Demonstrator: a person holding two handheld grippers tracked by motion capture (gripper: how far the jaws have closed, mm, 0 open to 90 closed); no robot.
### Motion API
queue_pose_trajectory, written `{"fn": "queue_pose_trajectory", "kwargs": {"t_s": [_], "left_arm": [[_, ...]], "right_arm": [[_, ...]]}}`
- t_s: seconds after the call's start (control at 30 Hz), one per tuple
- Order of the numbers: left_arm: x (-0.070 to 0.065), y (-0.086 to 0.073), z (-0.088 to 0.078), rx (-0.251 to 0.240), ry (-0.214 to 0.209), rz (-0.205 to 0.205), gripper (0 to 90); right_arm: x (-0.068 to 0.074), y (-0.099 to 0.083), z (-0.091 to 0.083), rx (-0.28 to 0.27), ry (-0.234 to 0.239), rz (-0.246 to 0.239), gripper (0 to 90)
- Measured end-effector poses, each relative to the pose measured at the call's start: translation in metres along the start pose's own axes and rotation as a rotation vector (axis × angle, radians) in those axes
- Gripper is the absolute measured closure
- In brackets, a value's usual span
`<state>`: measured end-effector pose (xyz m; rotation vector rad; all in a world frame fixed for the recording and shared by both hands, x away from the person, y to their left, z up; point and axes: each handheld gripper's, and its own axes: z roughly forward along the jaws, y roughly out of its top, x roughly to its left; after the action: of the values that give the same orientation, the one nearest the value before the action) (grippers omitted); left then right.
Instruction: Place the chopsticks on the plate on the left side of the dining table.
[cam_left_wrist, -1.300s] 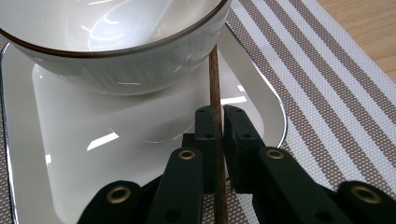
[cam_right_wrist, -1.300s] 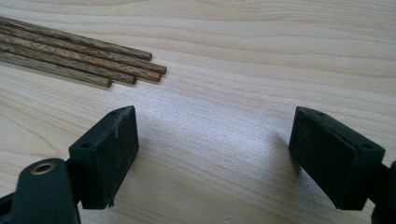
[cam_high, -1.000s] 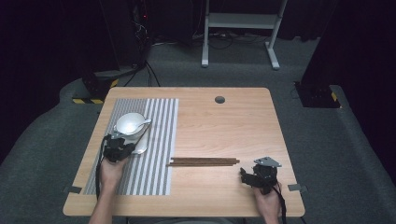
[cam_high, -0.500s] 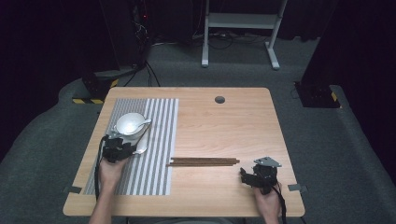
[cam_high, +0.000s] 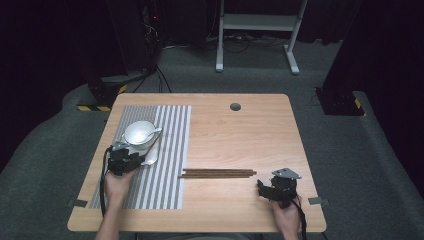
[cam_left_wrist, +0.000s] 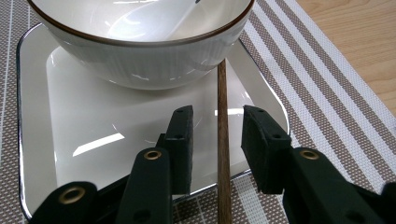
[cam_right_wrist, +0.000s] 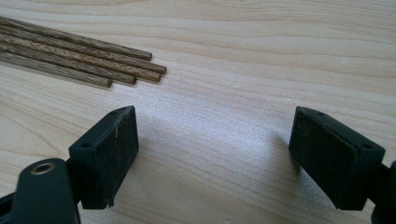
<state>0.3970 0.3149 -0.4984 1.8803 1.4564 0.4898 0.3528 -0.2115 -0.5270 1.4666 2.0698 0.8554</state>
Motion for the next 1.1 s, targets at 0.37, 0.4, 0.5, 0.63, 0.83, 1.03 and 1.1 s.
{"fn": "queue_pose_trajectory", "kwargs": {"t_s": [0.37, 0.4, 0.5, 0.63, 0.83, 1.03, 1.1], "left_arm": [[-0.002, -0.003, -0.004, -0.006, -0.005, -0.023, 63.2], [-0.002, -0.003, -0.004, -0.008, -0.008, -0.028, 63.0], [-0.003, -0.003, -0.007, -0.022, -0.013, -0.043, 62.3], [-0.005, -0.004, -0.007, -0.022, -0.008, -0.04, 61.9], [-0.008, -0.006, -0.01, -0.03, -0.012, -0.042, 61.4], [-0.016, -0.008, -0.012, -0.039, -0.016, -0.035, 61.8], [-0.017, -0.008, -0.012, -0.039, -0.016, -0.029, 61.7]], "right_arm": [[0.0, 0.0, 0.0, 0.0, 0.0, 0.002, 15.5], [0.0, 0.0, 0.0, 0.001, 0.0, 0.002, 15.5], [0.0, 0.0, 0.0, 0.0, 0.0, 0.0, 15.5], [0.0, 0.0, 0.0, 0.0, 0.0, 0.0, 15.5], [0.0, 0.0, 0.0, 0.0, 0.0, 0.0, 15.5], [0.0, 0.0, 0.0, 0.0, 0.0, 0.0, 15.5], [0.0, 0.0, 0.0, 0.0, 0.0, -0.001, 15.5]]}}
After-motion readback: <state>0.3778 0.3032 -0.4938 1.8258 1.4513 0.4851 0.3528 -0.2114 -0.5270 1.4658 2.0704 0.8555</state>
